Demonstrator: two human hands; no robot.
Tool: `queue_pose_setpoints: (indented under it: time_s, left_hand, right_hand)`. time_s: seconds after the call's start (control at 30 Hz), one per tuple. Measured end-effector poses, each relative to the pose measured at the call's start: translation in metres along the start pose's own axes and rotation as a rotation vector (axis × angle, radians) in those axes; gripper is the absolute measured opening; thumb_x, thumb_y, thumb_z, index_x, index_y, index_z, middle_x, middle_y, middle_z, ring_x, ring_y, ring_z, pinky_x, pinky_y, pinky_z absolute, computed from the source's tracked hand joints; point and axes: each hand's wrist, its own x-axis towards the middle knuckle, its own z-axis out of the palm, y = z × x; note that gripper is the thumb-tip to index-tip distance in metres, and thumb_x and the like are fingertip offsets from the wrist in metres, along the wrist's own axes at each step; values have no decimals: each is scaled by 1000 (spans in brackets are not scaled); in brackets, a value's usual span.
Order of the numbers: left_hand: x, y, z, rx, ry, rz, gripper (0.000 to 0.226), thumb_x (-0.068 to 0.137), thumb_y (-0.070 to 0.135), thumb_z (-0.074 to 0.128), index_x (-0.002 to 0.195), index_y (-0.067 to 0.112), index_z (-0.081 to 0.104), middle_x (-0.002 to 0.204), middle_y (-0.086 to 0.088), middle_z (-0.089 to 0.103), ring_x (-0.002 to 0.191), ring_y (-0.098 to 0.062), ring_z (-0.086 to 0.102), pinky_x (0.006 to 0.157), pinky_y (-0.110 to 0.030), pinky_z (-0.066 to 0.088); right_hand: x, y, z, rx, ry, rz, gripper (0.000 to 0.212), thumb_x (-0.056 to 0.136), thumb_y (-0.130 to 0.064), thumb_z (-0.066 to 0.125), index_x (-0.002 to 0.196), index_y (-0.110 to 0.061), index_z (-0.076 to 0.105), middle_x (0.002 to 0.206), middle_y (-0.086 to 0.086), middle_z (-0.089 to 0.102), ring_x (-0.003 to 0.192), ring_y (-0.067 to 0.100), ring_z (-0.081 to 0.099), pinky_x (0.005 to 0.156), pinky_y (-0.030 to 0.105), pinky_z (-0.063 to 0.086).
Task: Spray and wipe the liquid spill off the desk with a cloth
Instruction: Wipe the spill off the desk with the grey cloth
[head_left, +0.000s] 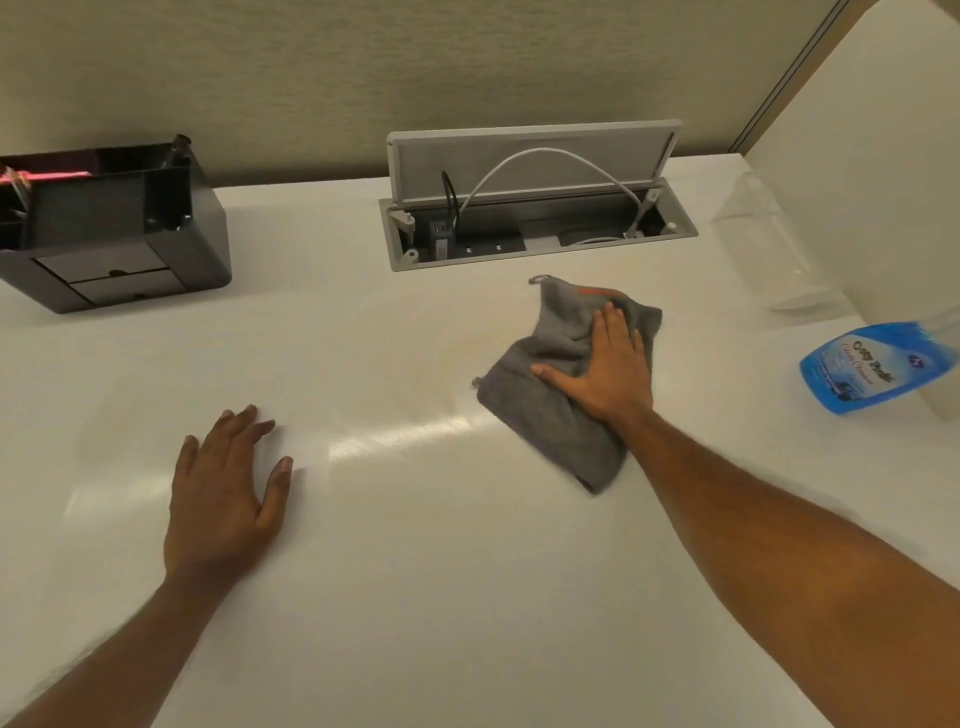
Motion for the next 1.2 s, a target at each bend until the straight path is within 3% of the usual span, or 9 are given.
queue_pose_setpoints:
  time_s: [0.17,0.37,0.53,0.63,0.73,0.8,0.93,1.03,1.2]
  left_hand:
    - [0,2,-1,-9,7,0,55,94,48,36,135,14,50,151,-6,47,147,-25,34,122,-48,18]
    - [1,2,-1,-63,22,-9,60,93,50,37,139,13,45,153,-8,44,148,-25,32,123,-49,18]
    - [-1,-6,3,-224,124,-8,64,92,49,42,142,9,40,164,-3,22,155,-16,12,122,-39,20]
    - [1,-9,2,-312,171,25,62,92,49,42,140,12,41,161,12,17,153,-14,15,121,-43,25]
    - [-2,-9,3,-342,177,50,59,92,47,42,143,20,37,158,6,20,153,-26,21,120,-48,27]
    - [-3,-9,3,-337,159,32,61,92,46,42,143,12,39,159,9,19,153,-25,20,120,-47,27]
    - [-4,-8,2,-341,148,38,52,93,46,42,143,33,36,159,19,17,154,-19,17,121,-47,26]
    - [-5,-8,4,-337,148,12,60,95,48,40,142,10,39,160,10,22,154,-18,18,121,-48,26]
    - [-5,-9,3,-347,147,20,58,96,46,40,143,12,36,160,7,24,151,-26,28,115,-56,34]
  right_hand:
    - [23,-62,15,16,12,-117,125,64,-101,30,156,-18,19,165,2,18,152,17,12,124,38,5]
    - [13,-163,43,63,-25,-306,112,73,-93,29,156,-19,20,164,1,23,151,17,16,125,42,8]
    - [-38,-240,78,57,-146,-601,85,86,-80,32,155,-32,23,164,5,21,152,21,13,123,49,9]
    - [-71,-248,88,-2,-172,-746,71,91,-71,39,151,-36,34,164,5,22,152,21,13,124,47,3]
    - [-101,-225,83,88,-162,-789,59,91,-57,56,144,-32,49,161,5,30,151,20,19,123,45,10]
    - [-120,-200,75,134,-154,-785,56,90,-52,59,141,-31,53,160,3,32,150,18,21,122,43,14]
    - [-140,-136,55,173,-121,-665,56,86,-49,60,138,-29,56,158,2,37,149,18,27,122,45,18]
    - [-143,-82,37,154,-48,-511,58,83,-45,59,137,-24,58,155,3,41,146,19,32,118,49,26]
    - [-115,-20,14,198,160,-180,73,78,-43,54,145,-15,45,158,12,34,146,29,32,120,50,24]
